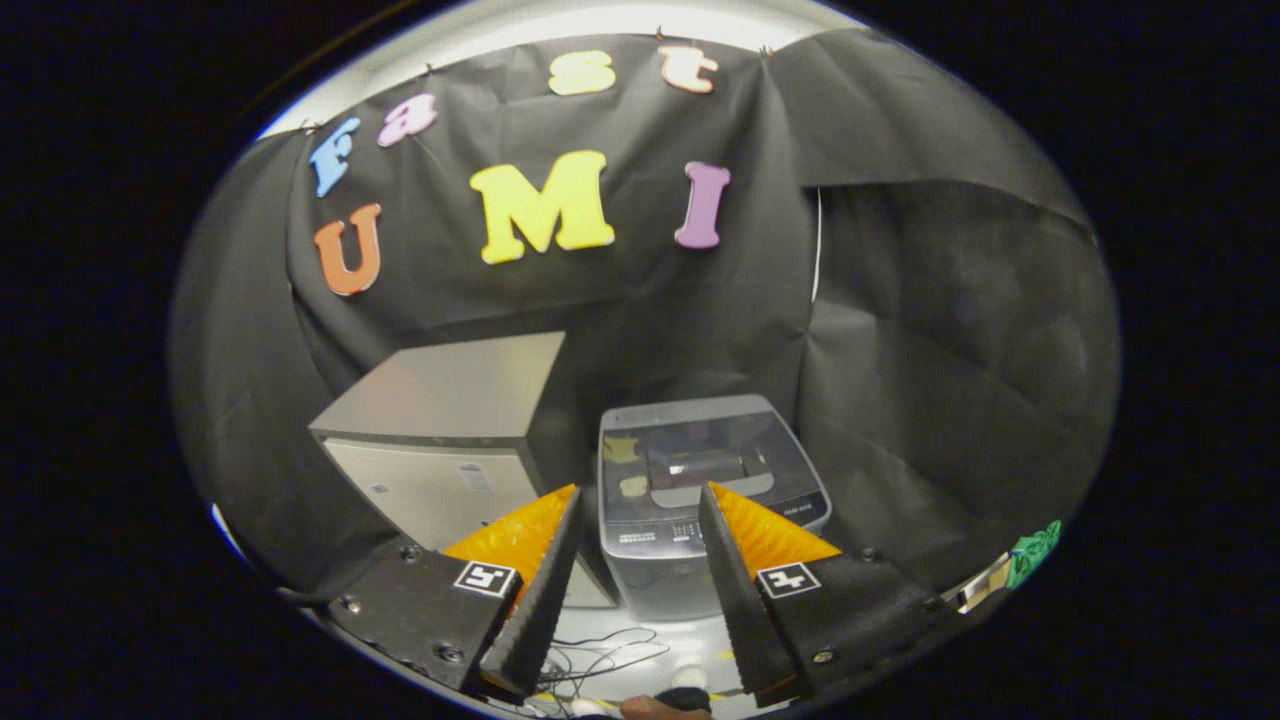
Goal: Put the clothes into the washing machine and then close the washing machine lid.
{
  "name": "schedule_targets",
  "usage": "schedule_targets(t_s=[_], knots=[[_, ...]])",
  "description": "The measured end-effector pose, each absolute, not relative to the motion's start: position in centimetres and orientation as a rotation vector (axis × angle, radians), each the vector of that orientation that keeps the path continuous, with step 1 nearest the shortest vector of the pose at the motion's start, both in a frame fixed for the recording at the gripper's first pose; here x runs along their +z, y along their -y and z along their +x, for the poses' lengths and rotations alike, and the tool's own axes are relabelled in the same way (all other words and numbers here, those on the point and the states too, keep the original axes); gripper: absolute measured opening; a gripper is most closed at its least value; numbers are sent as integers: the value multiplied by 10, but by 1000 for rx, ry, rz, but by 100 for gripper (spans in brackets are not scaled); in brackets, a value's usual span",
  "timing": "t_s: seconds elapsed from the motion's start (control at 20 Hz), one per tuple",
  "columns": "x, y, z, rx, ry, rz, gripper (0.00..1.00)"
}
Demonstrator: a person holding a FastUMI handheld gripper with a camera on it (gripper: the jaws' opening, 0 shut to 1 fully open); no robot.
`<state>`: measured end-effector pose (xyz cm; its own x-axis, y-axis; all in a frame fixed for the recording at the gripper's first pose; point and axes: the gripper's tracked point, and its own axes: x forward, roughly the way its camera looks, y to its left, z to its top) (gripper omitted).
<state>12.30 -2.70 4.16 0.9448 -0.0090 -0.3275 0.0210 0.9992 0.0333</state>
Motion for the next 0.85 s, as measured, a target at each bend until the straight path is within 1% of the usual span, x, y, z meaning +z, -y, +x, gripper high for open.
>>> schedule_targets(t_s=[0.35,0.55,0.85], knots=[[107,10,52,108,-70,1,75],[117,29,24,144,-53,-9,77],[138,62,10,140,-11,57,78]])
